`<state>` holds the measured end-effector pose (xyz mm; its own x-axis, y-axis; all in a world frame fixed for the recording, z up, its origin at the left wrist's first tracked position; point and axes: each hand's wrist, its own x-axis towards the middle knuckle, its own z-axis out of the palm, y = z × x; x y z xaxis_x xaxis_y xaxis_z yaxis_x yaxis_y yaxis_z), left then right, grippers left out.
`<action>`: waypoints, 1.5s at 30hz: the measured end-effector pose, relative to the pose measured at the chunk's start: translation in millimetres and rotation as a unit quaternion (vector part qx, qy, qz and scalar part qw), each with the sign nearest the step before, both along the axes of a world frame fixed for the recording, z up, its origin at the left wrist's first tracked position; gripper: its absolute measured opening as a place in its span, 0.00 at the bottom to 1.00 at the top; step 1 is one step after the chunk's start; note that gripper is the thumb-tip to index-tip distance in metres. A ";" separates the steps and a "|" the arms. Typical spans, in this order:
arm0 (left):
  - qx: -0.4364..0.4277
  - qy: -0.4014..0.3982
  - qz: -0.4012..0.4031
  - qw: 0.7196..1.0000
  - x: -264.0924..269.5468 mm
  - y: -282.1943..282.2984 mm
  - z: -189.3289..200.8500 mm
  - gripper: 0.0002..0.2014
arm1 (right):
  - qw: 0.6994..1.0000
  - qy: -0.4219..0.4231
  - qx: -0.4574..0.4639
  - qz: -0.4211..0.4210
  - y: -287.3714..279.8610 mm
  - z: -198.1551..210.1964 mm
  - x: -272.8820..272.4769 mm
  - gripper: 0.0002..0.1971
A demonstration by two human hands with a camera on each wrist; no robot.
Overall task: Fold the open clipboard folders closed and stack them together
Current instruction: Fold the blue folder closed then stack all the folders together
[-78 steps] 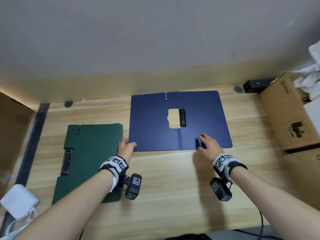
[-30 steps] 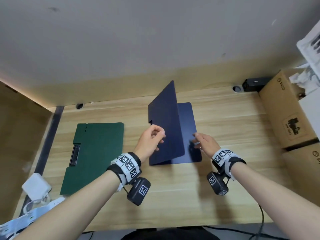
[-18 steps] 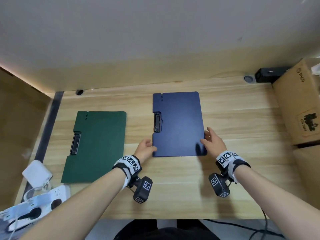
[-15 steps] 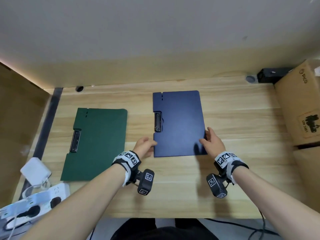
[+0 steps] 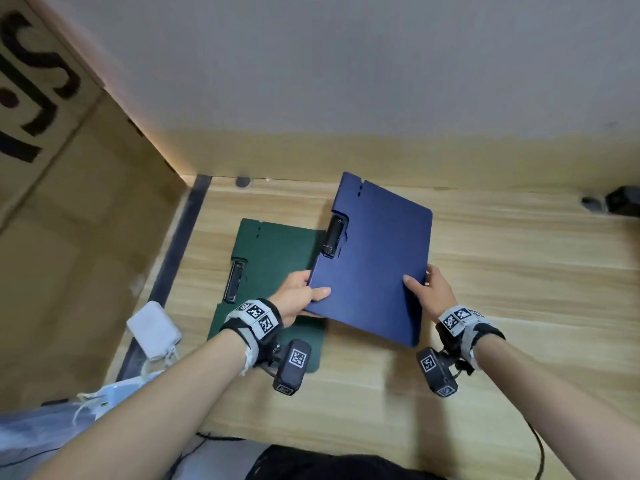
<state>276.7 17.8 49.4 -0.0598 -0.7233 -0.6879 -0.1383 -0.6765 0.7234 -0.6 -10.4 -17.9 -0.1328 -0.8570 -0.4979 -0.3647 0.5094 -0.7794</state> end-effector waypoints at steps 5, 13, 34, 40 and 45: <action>-0.042 -0.027 0.027 0.998 88.8 23.3 -7.1 0.17 | 0.999 -0.006 0.014 0.038 -19.0 3.3 68.1 0.32; -0.021 -0.127 0.003 0.992 190.2 58.6 -33.3 0.20 | 0.971 0.127 0.049 0.195 -6.0 4.8 156.0 0.18; 0.046 -0.155 0.019 0.987 189.6 -6.6 -48.4 0.29 | 0.938 0.228 0.072 0.252 -10.9 -16.0 169.8 0.19; 0.080 -0.156 0.067 0.982 187.4 -28.5 -67.7 0.39 | 0.960 0.163 0.092 0.210 -9.5 -16.3 166.1 0.19; 0.119 -0.109 0.069 0.984 178.0 -31.8 -79.3 0.61 | 0.970 0.115 0.105 0.188 -12.1 -14.7 152.2 0.19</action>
<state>454.7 -14.0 -29.9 0.1958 -0.5301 -0.8250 -0.1666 -0.8470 0.5047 151.7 -22.6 -32.6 0.0413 -0.7491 -0.6612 -0.7076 0.4453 -0.5486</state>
